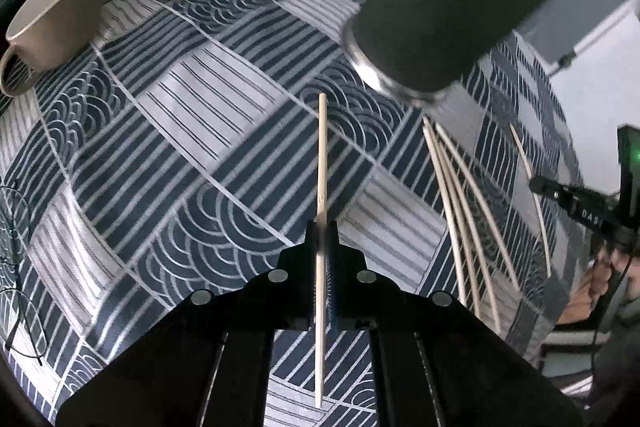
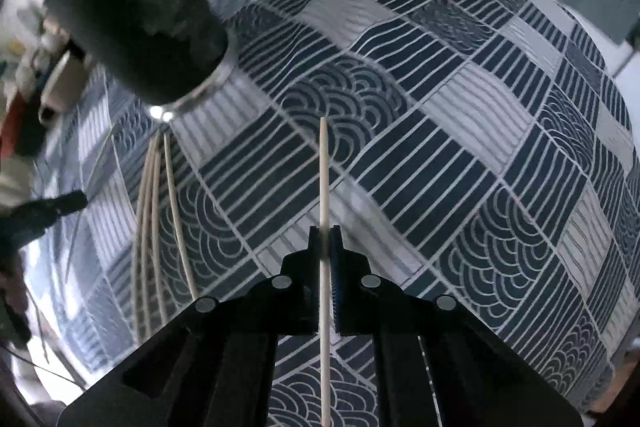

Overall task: Organize utensils
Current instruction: 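Lift both sticks over the black holder and open both grippers to drop them in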

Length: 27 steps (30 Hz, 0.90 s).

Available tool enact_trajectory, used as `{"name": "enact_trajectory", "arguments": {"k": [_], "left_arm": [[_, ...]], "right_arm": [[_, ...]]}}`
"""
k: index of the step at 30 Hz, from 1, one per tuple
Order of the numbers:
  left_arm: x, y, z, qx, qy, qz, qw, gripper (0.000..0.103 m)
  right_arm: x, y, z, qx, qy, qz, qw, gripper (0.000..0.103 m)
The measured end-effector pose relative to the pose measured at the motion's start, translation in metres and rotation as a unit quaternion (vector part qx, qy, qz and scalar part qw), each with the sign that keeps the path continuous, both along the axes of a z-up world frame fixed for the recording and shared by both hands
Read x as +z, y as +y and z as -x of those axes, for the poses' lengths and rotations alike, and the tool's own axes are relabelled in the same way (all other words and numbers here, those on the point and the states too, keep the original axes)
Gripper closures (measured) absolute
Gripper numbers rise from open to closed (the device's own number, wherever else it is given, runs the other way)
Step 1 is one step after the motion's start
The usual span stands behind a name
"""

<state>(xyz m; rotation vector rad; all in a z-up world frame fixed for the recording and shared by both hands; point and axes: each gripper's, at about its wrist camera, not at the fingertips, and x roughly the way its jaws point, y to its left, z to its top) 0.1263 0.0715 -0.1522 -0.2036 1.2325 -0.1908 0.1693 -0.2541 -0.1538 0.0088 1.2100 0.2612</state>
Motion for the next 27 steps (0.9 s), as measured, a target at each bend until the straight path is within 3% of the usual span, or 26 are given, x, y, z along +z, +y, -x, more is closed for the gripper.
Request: {"name": "enact_trajectory", "arguments": {"k": [8,19,27], "left_arm": [[0.057,0.022,-0.027,0.022,-0.058,0.001,0.9981,0.098],[0.152,0.018,-0.081,0.033,-0.162,-0.002,0.9862,0.098],[0.190,-0.010,-0.108,0.011,-0.207,0.010,0.9782,0.098]], "right_arm": [[0.056,-0.005,-0.023,-0.006,-0.049,-0.081,0.995,0.098],[0.155,0.035,-0.069,0.033,-0.147,-0.100,0.983,0.098],[0.203,0.067,-0.092,0.059,-0.191,-0.122,0.972,0.098]]}}
